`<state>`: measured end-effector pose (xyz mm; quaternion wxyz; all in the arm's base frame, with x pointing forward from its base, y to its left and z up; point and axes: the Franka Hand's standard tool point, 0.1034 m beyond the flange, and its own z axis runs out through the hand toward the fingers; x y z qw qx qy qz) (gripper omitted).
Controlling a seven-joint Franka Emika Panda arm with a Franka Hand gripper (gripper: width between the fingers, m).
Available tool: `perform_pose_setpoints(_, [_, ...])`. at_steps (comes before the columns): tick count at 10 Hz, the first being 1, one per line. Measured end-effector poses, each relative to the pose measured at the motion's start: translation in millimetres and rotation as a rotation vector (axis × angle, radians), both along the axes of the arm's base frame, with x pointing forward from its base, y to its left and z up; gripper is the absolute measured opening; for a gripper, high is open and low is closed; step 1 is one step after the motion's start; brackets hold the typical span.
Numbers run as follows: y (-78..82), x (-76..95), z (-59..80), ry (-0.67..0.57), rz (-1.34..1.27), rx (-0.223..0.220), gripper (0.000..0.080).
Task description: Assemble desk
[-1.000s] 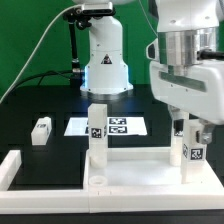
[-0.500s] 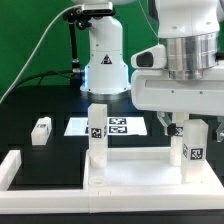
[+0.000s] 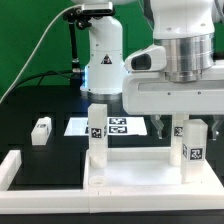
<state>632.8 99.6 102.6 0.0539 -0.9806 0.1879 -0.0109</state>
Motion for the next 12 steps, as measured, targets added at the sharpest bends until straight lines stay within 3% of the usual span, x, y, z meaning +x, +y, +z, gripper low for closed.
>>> perform_pose_setpoints(1, [0.4,-0.1,-0.1,0.009,-0.088,0.004,0.0557])
perform_pose_setpoints(2, [0.5,-0.3,-0.2,0.019,-0.173,0.007,0.0375])
perform_pose_setpoints(3, [1.1,-1.5,-0.3,0.03,-0.226,0.01,0.0304])
perform_pose_setpoints(7, [0.9,-0.7,-0.8,0.069,-0.673,0.03,0.0299])
perform_pose_setpoints(9, [5.1,1.8,-1.9,0.068,-1.028,0.067,0.0293])
perform_pose_setpoints(10, [15.9,4.2,-2.3,0.051,-1.252,0.098,0.0293])
perform_pose_setpoints(12, [36.9,16.6,0.2,0.07,-1.498,0.104,0.0294])
